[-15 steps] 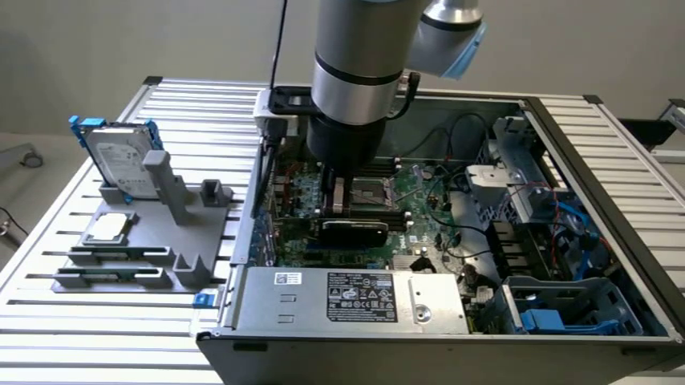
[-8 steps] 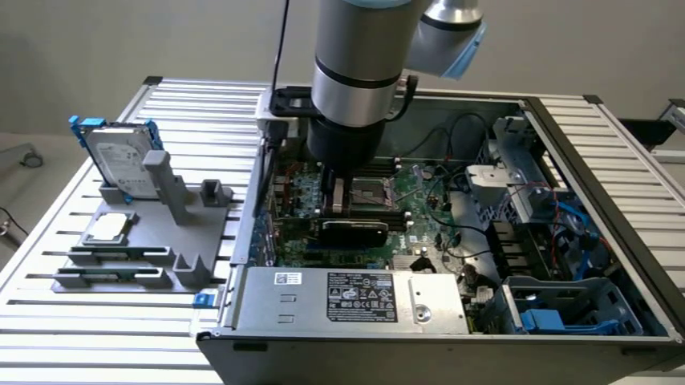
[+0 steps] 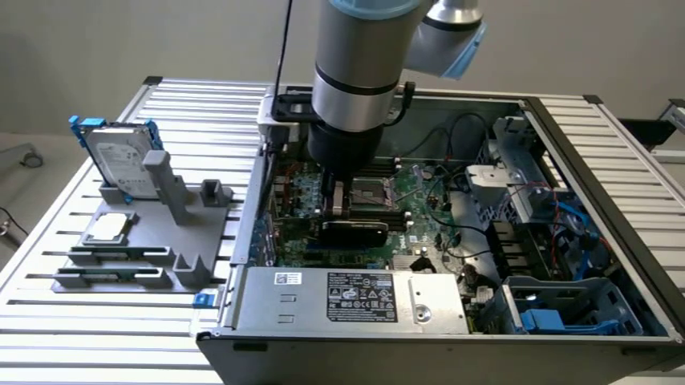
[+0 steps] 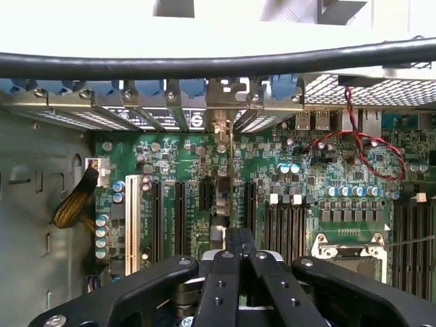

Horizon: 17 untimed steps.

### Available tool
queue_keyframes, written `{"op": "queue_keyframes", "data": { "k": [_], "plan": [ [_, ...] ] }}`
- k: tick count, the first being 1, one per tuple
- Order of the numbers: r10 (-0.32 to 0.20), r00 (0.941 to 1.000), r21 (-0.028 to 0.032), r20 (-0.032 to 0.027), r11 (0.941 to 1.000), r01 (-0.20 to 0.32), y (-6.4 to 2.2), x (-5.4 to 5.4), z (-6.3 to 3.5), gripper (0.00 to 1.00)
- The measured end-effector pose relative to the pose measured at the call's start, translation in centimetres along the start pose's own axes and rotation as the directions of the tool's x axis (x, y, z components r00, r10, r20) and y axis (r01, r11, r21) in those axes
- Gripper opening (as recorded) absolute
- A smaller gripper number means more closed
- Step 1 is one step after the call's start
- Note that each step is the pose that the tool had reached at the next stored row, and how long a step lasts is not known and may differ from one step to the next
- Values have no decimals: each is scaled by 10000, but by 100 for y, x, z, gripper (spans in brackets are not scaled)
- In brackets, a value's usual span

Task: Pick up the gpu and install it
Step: 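Press down on the gpu until it lock into place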

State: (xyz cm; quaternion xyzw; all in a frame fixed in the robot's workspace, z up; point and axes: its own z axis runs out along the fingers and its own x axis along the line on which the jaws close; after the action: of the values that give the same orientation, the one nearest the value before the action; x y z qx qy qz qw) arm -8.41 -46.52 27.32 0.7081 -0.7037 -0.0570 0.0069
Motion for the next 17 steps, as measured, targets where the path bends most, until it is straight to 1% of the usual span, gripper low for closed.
{"op": "queue_keyframes", "data": {
  "k": [7,17],
  "plan": [
    [-7,10000,90,-4,10000,7,-3,-11,23,11],
    [-9,10000,132,-2,9999,9,1,-12,31,11]
  ]
}}
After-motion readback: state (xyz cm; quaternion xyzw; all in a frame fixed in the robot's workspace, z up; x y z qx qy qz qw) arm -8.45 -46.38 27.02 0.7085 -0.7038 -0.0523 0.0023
